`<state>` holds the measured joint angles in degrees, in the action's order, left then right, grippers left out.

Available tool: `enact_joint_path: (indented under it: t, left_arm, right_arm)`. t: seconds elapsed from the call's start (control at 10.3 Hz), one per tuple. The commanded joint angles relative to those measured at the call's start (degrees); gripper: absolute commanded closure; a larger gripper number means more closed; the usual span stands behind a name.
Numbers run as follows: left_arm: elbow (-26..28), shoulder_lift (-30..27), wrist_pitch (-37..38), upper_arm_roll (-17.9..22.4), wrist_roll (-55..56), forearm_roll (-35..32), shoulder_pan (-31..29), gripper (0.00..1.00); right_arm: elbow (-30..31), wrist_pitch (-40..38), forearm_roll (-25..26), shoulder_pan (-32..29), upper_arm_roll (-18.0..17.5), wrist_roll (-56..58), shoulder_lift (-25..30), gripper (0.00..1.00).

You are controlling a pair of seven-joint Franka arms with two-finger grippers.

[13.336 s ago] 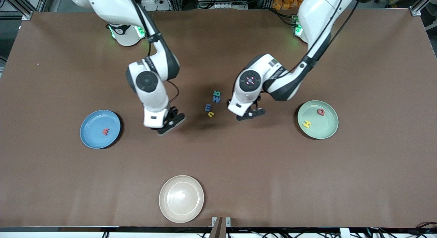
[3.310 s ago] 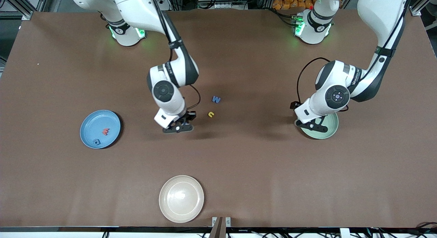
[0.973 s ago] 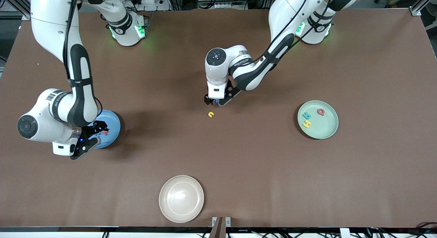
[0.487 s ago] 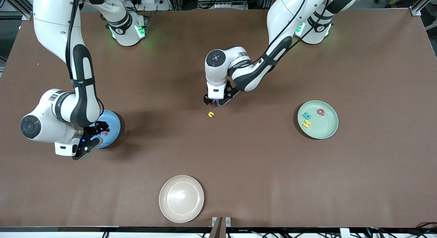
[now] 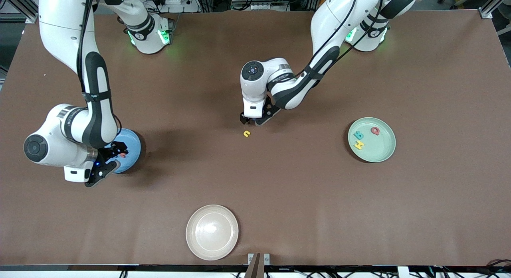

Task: Sort upper and lower case letters into plates
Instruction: 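Lower the left gripper onto the blue M and grasp it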

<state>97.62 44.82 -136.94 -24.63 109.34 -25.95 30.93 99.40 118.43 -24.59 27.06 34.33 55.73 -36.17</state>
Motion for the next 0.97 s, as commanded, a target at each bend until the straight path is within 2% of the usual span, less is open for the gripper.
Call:
enact_joint_path:
  t: [0.0, 0.19, 0.58, 0.68, 0.88]
  left_arm:
    - [-0.8, 0.7, -0.5, 0.6, 2.2, -2.0, 0.9, 0.06]
    - [-0.9, 0.8, -0.5, 0.6, 2.2, -2.0, 0.9, 0.2]
    - [-1.4, 0.9, -0.5, 0.6, 2.3, -1.0, 1.0, 0.31]
    - [-1.4, 1.1, -0.5, 0.6, 2.3, -1.0, 1.0, 0.37]
    - [-1.6, 1.4, -0.6, 0.6, 3.2, -0.9, 1.0, 0.37]
  right_arm:
    - [-0.6, -0.1, 0.8, -0.2, 0.0, -0.2, -0.1, 0.0]
    - [-0.6, -0.2, 0.9, -0.2, 0.0, -0.2, -0.1, 0.0]
    - [-0.6, -0.1, 0.9, -0.2, 0.0, -0.3, -0.1, 0.0]
    - [-0.6, -0.1, 0.9, -0.2, 0.0, -0.3, -0.1, 0.0]
    - [-0.6, -0.1, 0.9, -0.2, 0.0, -0.3, -0.1, 0.0]
